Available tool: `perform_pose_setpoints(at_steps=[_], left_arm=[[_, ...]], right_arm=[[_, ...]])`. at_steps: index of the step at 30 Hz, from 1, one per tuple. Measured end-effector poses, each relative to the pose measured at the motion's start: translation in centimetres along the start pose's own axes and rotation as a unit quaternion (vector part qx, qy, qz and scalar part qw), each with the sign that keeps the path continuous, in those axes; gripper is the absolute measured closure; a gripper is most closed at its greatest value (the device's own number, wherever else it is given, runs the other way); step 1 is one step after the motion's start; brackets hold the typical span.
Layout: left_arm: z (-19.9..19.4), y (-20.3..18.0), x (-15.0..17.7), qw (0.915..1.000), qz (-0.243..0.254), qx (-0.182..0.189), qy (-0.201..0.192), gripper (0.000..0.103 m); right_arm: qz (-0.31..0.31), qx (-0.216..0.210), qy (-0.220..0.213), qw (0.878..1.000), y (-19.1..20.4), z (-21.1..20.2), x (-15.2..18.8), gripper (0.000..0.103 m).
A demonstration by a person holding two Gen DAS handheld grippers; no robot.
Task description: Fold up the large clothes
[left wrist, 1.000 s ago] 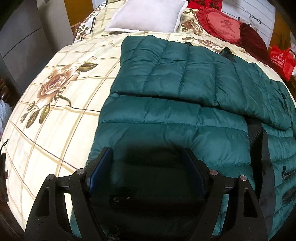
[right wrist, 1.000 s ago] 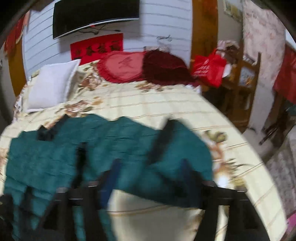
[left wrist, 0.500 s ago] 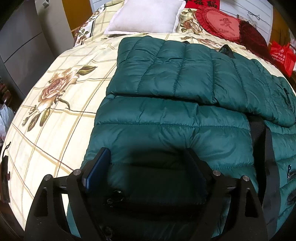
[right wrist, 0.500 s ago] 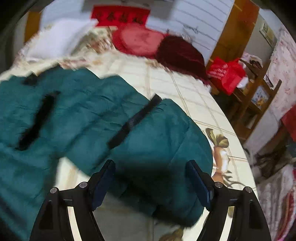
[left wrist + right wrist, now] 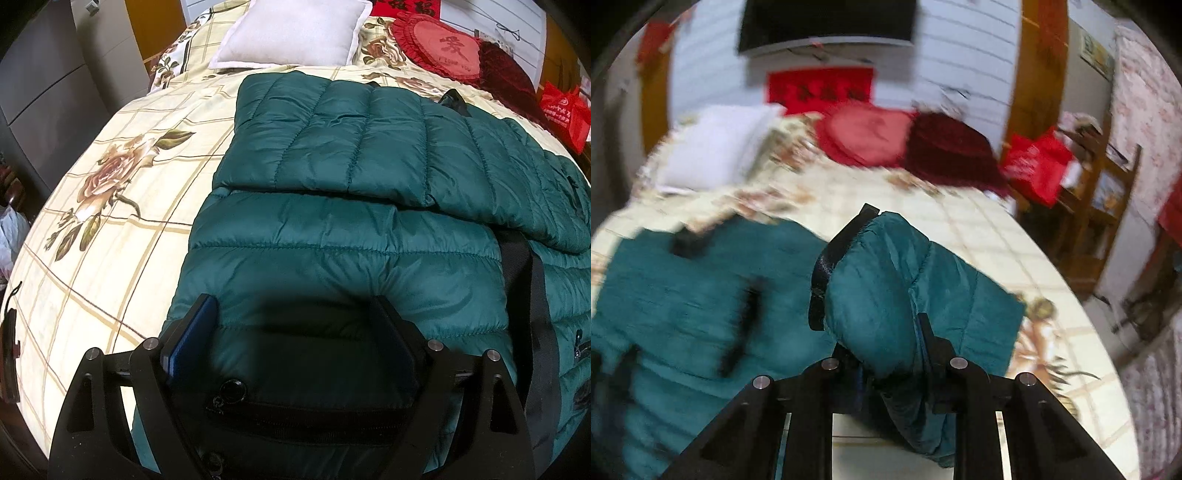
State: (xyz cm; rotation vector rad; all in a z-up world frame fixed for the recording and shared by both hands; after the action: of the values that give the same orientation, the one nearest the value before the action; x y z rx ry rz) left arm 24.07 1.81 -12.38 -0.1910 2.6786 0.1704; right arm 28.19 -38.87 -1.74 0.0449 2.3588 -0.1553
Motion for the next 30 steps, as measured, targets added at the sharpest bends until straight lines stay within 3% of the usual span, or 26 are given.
perform_pose_setpoints(at_steps=[6, 9, 11, 14, 16, 20, 22, 25, 28, 30], left_arm=[[0.0, 0.2, 0.0, 1.0000, -0.002, 0.005, 0.004, 0.017], [0.0, 0.2, 0.0, 0.9999, -0.003, 0.008, 0.007, 0.017], [0.1, 0.2, -0.1, 0.9999, -0.003, 0.011, 0.008, 0.017], [0.1, 0.2, -0.2, 0.9999, -0.003, 0.014, 0.009, 0.017], [0.1, 0.1, -0.2, 0.9999, -0.003, 0.013, 0.010, 0.017], [-0.3, 0.0, -0.3, 0.9997, -0.002, 0.019, 0.014, 0.017], [-0.9, -0.2, -0.3, 0.9995, 0.001, 0.029, 0.014, 0.017], [-2.2, -0.8, -0.2, 0.9992, 0.006, 0.038, -0.001, 0.017], [-3.6, -2.3, 0.1, 0.9982, 0.021, 0.054, -0.014, 0.017], [-4.7, -4.0, 0.3, 0.9955, 0.036, 0.085, -0.019, 0.017]], right_arm=[[0.014, -0.142, -0.028, 0.989, 10.1, -1.5, -1.8, 0.081], [0.010, -0.203, -0.023, 0.979, 15.4, -0.2, -1.7, 0.081], [0.005, -0.239, 0.003, 0.971, 18.7, 1.7, -1.0, 0.079], [-0.017, -0.225, 0.054, 0.973, 22.1, 4.6, 0.5, 0.060], [-0.019, -0.225, 0.056, 0.973, 22.7, 5.0, 1.1, 0.042], [0.000, -0.250, 0.041, 0.967, 21.8, 2.7, 1.2, 0.035], [0.011, -0.242, 0.026, 0.970, 20.2, 0.4, 1.6, 0.034], [0.032, -0.159, 0.025, 0.986, 17.5, -2.4, 3.3, 0.020], [0.055, -0.109, 0.047, 0.991, 14.6, -3.7, 5.7, 0.020], [0.062, -0.093, 0.073, 0.991, 13.1, -3.6, 7.6, 0.020]])
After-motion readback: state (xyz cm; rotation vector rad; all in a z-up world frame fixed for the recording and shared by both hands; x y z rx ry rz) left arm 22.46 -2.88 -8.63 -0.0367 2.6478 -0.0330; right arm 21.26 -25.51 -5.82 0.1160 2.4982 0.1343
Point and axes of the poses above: each gripper's, at about its wrist camera, not at the fingertips, and z roughly the way its jaws point, y to its left, x to its underside, the point moved 3 cm from there along z, roughly the way its jaws point, and after that the axes turned 8 degrees about y, right-handed, at the moved point
